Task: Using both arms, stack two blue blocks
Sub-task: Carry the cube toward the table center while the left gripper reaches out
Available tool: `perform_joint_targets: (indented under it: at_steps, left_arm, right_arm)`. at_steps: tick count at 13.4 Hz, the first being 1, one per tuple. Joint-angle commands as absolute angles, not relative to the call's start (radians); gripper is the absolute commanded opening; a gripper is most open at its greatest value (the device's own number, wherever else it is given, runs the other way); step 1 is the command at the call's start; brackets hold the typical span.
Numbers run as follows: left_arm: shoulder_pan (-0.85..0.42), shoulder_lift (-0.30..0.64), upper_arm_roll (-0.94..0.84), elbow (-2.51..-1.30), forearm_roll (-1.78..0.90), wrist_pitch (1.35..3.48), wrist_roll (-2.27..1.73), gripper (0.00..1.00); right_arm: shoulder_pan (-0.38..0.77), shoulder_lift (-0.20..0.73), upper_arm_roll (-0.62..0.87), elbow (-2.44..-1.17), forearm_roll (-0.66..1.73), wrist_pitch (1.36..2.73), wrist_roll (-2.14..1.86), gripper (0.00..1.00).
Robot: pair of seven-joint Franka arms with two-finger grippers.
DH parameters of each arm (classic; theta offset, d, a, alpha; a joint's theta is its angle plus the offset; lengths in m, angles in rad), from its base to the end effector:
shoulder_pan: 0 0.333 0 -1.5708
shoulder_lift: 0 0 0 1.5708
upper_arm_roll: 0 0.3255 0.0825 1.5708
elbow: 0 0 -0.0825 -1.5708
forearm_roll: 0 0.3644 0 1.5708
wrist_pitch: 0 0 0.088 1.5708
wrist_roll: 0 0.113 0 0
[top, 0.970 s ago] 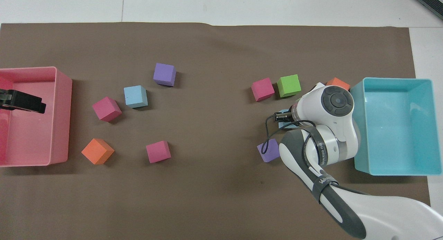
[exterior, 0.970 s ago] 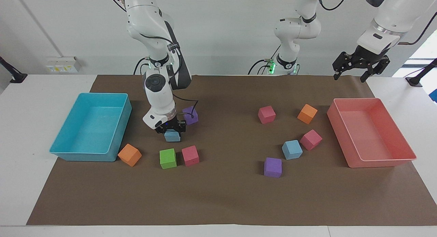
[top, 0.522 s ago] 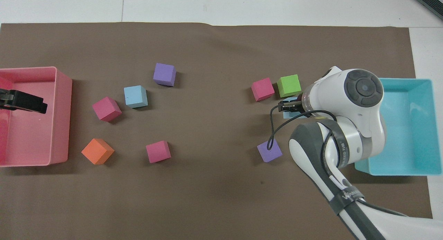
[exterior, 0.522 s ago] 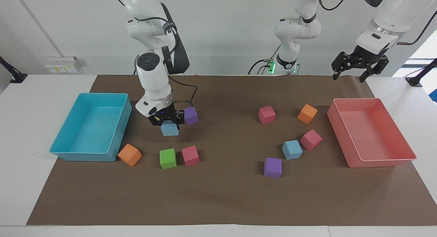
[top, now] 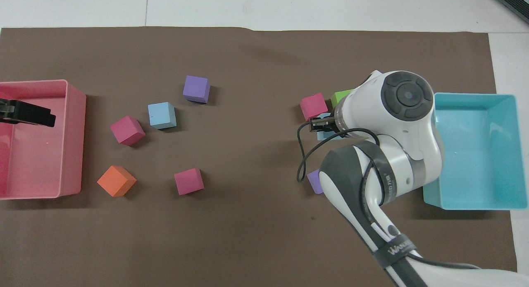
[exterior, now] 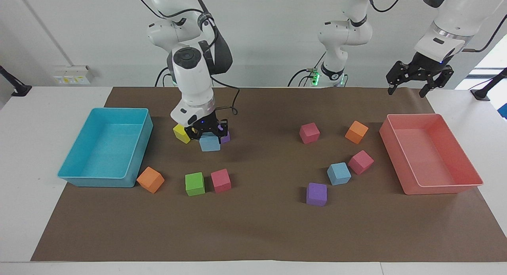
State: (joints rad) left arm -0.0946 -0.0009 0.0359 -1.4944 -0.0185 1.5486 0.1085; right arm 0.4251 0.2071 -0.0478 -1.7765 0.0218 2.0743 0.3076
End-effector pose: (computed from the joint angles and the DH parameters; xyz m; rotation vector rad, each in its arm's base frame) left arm 0.5322 -0.0334 0.6610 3.1122 -0.2622 0.0868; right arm 0.5682 0.2285 0.4595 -3.0977 -0.0953 -0.1278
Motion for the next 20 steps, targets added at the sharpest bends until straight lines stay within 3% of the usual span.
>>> perform_joint_targets:
  at_steps: [1, 8, 13, 20]
  left_arm:
    - [-0.092, 0.018, 0.031, -1.493, -0.011, 1.591, 0.101, 1.00]
    - [-0.133, 0.147, 0.023, -1.508, -0.015, 1.747, 0.045, 1.00]
    - [-0.192, 0.175, 0.023, -1.676, -0.012, 1.961, -0.026, 1.00]
    - [-0.233, 0.284, 0.025, -1.864, -0.012, 2.304, -0.041, 1.00]
  right_arm:
    - [0.478, 0.297, -0.049, -1.671, 0.037, 2.040, 0.391, 0.00]
    - [0.607, 0.466, -0.049, -1.537, 0.031, 2.048, 0.597, 0.00]
    - [0.621, 0.517, -0.022, -1.539, 0.031, 2.105, 0.627, 0.00]
    - [0.640, 0.540, -0.021, -1.591, 0.028, 2.200, 0.612, 0.00]
